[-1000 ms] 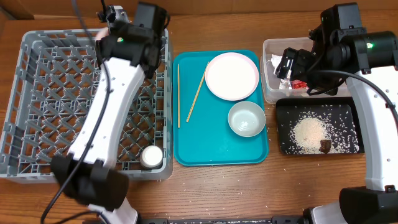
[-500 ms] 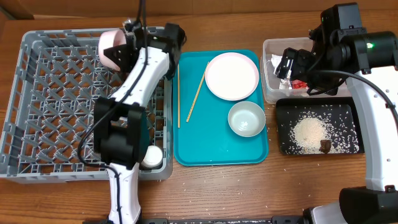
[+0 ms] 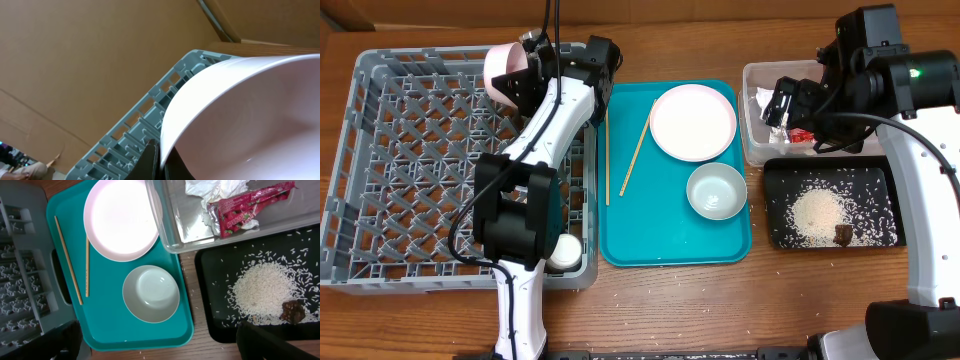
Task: Sort waste into correct bins and load items into the dishwasher
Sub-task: 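Carry the pink bowl left and set it upright in the rack, then move the left gripper back and grasp the pale green bowl rim, then carry the green bowl into the rack and release it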
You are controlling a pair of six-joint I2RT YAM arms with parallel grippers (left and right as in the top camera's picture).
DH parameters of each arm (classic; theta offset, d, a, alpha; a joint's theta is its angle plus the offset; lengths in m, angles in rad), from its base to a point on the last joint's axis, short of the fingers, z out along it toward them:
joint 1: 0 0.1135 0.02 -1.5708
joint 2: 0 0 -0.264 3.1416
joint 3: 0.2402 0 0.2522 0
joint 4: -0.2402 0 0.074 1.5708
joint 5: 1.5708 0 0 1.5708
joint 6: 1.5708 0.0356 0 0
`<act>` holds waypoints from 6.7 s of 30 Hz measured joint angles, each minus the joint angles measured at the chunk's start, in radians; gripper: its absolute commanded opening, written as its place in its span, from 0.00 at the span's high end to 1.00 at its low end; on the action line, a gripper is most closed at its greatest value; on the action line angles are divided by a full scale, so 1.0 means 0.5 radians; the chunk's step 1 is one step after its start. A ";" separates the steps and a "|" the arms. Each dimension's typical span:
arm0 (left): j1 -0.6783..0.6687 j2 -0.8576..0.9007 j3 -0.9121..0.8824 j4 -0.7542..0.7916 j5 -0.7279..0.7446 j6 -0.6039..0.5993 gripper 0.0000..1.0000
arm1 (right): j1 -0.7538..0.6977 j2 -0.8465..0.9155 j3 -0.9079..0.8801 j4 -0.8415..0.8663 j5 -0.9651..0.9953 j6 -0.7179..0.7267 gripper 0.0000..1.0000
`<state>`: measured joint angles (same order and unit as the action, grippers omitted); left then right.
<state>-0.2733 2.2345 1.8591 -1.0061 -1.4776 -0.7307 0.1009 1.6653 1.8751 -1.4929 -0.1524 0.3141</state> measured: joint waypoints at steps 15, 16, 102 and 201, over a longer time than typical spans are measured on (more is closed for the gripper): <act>0.008 0.000 -0.022 0.024 0.151 0.001 0.96 | -0.001 0.000 0.000 -0.001 0.000 -0.001 0.00; 0.011 0.000 -0.022 0.024 0.151 0.001 0.96 | -0.001 0.000 0.000 0.001 0.000 -0.001 0.00; -0.774 -0.193 -0.111 -0.092 3.276 0.790 0.39 | 0.000 0.000 -0.002 0.000 0.000 -0.002 0.00; -0.300 -0.797 -1.427 0.045 0.335 -0.523 0.18 | 0.000 0.000 -0.007 -0.001 0.000 -0.001 0.00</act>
<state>-0.4232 1.8359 1.1454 -0.9836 -1.3102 -0.9924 0.1009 1.6653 1.8717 -1.4933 -0.1524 0.3138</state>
